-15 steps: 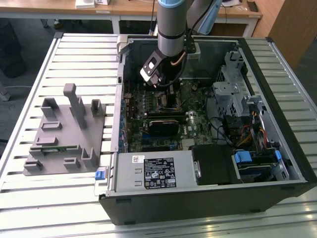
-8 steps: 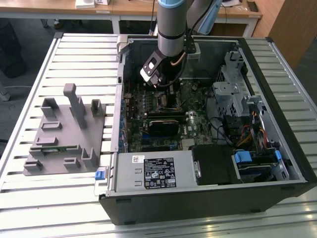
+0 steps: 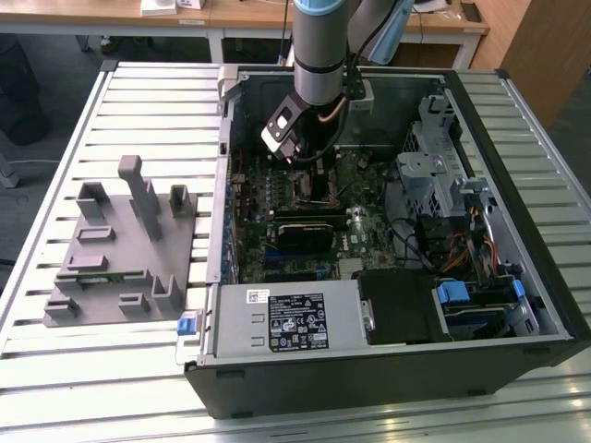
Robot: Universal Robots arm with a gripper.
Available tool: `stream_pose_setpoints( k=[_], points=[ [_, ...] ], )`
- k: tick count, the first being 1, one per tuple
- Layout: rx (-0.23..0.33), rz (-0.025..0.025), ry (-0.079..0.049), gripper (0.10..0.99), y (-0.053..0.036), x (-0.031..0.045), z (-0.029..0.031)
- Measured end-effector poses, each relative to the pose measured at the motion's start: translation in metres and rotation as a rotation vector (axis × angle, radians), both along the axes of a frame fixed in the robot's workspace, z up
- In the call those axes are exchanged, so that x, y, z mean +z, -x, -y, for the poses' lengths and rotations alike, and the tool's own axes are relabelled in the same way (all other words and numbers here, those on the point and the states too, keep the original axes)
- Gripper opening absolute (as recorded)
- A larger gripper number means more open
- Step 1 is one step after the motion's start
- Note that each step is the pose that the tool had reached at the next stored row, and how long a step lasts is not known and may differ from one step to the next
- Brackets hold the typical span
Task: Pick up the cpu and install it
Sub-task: 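Place the cpu into insertion slot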
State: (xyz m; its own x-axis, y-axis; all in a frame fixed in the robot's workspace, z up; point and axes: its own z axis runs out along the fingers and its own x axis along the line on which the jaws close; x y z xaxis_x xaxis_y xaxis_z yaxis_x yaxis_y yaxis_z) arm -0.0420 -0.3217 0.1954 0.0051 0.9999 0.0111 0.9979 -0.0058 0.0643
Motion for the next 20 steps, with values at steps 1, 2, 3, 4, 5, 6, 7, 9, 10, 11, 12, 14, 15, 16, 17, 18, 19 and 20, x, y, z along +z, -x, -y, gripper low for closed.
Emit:
stream_pose_setpoints(
  k=[1, 2, 3, 4, 5, 6, 7, 9, 10, 11, 12, 14, 15, 16, 17, 18, 19, 20],
  points=[
    [0.0, 0.0, 0.0, 0.667, 0.0, 0.0, 0.0],
    [0.0, 0.0001, 0.0, 0.667, 0.0, -0.0001, 0.0],
    [0.0, 0.0002, 0.0, 0.667, 0.0, -0.0001, 0.0002],
    [0.0, 0.0001, 0.0, 0.667, 0.0, -0.0001, 0.0005],
    [0.0, 0.0, 0.0, 0.667, 0.0, -0.0001, 0.0009],
    [0.0, 0.0001, 0.0, 0.667, 0.0, -0.0001, 0.0014],
    [0.0, 0.0001, 0.0, 0.667, 0.0, -0.0002, 0.0018],
    [0.0, 0.0001, 0.0, 0.667, 0.0, -0.0002, 0.0023],
    [0.0, 0.0, 0.0, 0.667, -0.0001, -0.0001, 0.0024],
    [0.0, -0.0001, 0.0, 0.655, -0.0001, -0.0001, 0.0025],
    [0.0, -0.0001, 0.0, 0.592, -0.0001, -0.0001, 0.0025],
    [0.0, -0.0002, 0.0, 0.529, -0.0001, 0.0, 0.0026],
    [0.0, -0.0001, 0.0, 0.529, -0.0001, -0.0001, 0.0026],
    [0.0, -0.0001, 0.0, 0.529, -0.0001, -0.0001, 0.0026],
    [0.0, -0.0001, 0.0, 0.529, -0.0002, -0.0001, 0.0025],
    [0.0, 0.0, 0.0, 0.529, -0.0002, -0.0001, 0.0024],
    [0.0, 0.0, 0.0, 0.529, -0.0003, -0.0001, 0.0023],
    [0.0, 0.0, 0.0, 0.529, -0.0003, -0.0001, 0.0021]
  ],
)
